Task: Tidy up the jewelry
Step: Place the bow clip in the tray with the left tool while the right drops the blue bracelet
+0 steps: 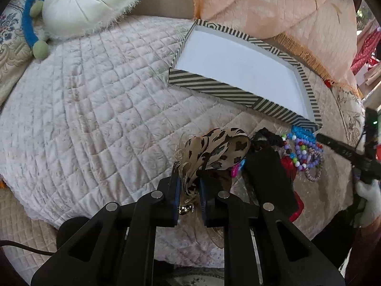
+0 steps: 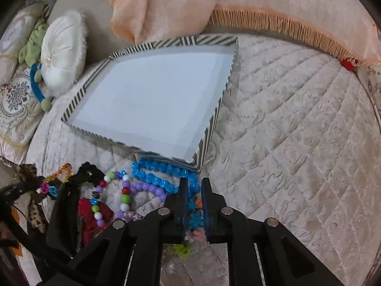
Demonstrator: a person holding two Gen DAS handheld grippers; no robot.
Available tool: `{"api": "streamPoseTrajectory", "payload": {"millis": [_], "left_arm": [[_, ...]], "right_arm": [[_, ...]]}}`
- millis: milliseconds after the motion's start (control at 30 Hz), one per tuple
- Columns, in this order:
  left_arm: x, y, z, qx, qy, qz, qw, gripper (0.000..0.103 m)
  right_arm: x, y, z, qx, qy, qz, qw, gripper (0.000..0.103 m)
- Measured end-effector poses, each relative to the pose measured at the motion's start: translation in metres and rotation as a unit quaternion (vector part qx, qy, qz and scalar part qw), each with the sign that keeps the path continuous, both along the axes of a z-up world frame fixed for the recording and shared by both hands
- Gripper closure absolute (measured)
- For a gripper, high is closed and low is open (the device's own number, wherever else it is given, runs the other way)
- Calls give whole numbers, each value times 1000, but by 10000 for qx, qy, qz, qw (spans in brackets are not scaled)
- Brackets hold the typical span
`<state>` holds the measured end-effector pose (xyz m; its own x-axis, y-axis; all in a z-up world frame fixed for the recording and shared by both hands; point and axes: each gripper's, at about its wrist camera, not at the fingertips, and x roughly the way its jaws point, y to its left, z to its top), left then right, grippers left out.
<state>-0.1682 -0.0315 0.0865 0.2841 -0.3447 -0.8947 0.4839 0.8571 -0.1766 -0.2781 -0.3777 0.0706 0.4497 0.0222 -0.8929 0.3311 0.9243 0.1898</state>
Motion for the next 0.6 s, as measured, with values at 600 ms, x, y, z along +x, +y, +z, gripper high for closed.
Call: {"api": "streamPoseTrajectory", "payload": {"millis": [600], "left_arm": [[17, 33, 46, -410, -320, 382, 9979, 90]], "right_arm": [[-6, 9, 14, 0, -450, 348, 9984, 95]]}}
